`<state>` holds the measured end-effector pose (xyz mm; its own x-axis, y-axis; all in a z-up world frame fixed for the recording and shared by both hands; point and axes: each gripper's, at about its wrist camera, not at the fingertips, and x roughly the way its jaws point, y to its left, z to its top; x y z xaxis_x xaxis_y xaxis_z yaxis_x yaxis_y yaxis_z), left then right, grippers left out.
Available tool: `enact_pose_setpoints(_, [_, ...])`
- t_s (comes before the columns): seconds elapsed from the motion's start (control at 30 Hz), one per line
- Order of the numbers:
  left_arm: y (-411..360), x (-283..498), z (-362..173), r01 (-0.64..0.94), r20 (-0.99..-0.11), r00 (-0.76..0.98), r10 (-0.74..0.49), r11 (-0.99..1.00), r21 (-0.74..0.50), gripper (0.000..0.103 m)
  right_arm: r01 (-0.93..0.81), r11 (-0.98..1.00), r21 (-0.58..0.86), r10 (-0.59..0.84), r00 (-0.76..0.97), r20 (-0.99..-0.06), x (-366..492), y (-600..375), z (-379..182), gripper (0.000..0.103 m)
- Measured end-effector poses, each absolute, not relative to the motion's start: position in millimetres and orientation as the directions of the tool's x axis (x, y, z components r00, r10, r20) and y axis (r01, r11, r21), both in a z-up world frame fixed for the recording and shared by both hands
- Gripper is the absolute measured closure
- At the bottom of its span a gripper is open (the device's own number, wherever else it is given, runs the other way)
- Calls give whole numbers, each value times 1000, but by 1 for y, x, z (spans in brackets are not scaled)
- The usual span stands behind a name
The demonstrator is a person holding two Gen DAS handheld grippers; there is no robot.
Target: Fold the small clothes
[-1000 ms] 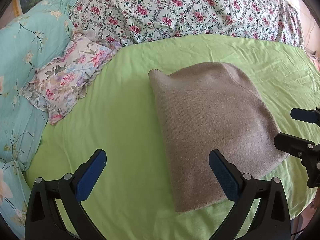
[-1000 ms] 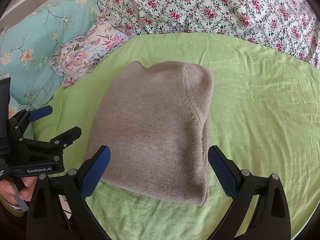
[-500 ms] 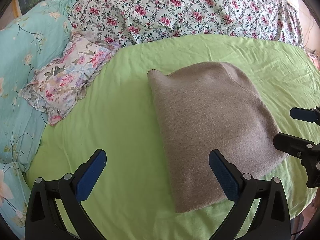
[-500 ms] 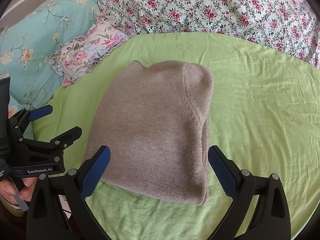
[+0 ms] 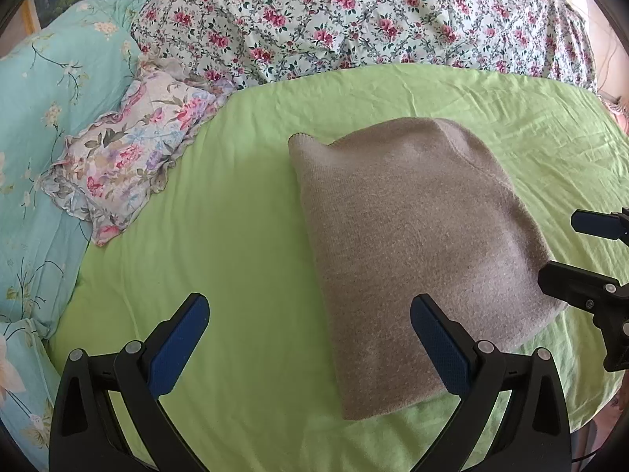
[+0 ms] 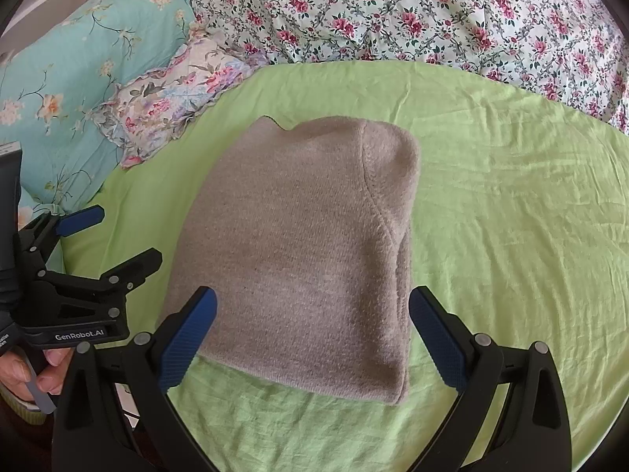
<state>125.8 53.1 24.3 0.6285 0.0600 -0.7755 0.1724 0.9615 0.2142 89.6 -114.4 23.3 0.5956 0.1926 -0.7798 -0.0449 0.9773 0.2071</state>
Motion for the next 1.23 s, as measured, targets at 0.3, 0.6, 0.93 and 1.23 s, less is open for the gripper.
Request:
enact_pose_setpoints(0.3, [49, 131, 23, 177, -774, 630, 63, 959, 222, 1, -52, 979, 195, 187, 600, -778, 95, -121, 26, 5])
enact_pose_setpoints(0.6, [49, 142, 20, 180, -776, 626, 69, 956, 230, 1, -48, 982, 181, 174, 592, -787, 107, -128, 22, 5])
enact_pose_setpoints(0.93, [53, 150, 20, 152, -778, 623, 87, 962, 229, 1, -35, 982, 187, 171, 593, -787, 112, -129, 17, 5])
enact_pose_setpoints(1.23, [54, 149, 21, 154, -777, 626, 66, 966, 207, 1, -21, 979, 201, 175, 581, -795, 118, -128, 8, 4])
